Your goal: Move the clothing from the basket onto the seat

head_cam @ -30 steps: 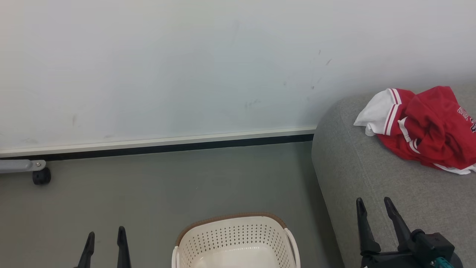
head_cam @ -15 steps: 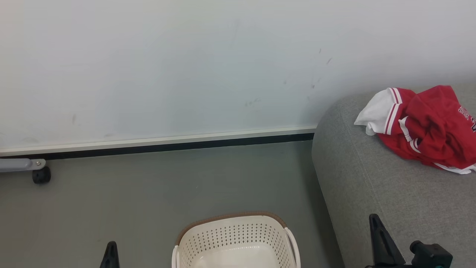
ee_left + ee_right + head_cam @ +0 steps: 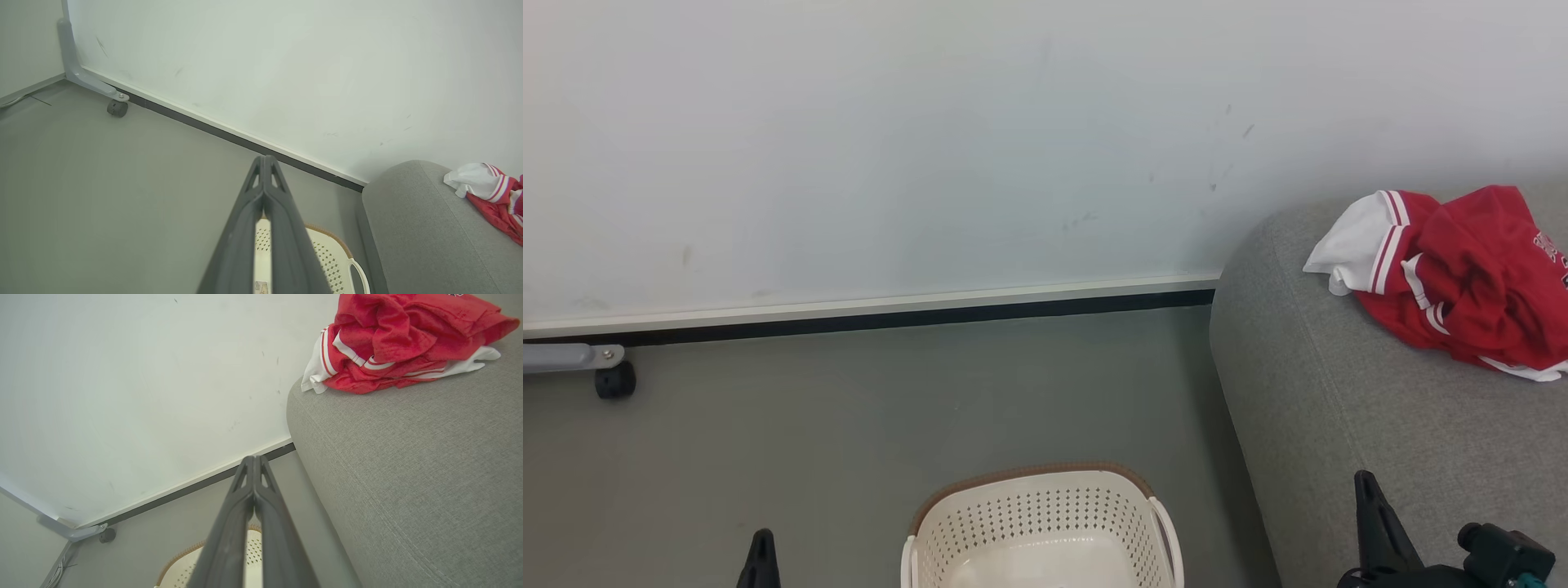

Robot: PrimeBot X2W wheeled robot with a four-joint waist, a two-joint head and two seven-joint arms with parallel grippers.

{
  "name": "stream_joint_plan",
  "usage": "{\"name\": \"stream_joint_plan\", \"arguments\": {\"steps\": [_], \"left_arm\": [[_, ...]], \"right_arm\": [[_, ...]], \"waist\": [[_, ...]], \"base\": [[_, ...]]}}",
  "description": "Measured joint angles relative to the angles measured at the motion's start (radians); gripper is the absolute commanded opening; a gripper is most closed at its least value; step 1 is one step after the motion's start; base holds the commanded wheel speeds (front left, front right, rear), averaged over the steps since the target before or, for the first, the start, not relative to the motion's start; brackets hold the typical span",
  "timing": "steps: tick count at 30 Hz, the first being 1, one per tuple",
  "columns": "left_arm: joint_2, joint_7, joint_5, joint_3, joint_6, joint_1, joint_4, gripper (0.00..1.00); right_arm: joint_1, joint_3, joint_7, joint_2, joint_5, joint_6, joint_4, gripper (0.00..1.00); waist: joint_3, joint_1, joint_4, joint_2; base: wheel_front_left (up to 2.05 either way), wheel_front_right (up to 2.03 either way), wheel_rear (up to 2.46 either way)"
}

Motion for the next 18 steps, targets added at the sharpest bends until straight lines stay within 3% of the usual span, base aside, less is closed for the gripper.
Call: {"name": "stream_joint_plan", "arguments": {"steps": [18], "left_arm": [[-0.018, 0.074, -0.235, 0.040, -0.045, -0.049, 0.035, 0.00]], "right_arm": [[-0.026, -0.080, 0.071, 0.024, 0.245, 0.045, 0.026, 0.00]], "waist": [[0.007, 0.0000, 0.004, 0.0000]], "base": [[0.00, 0.00, 0.00]]}}
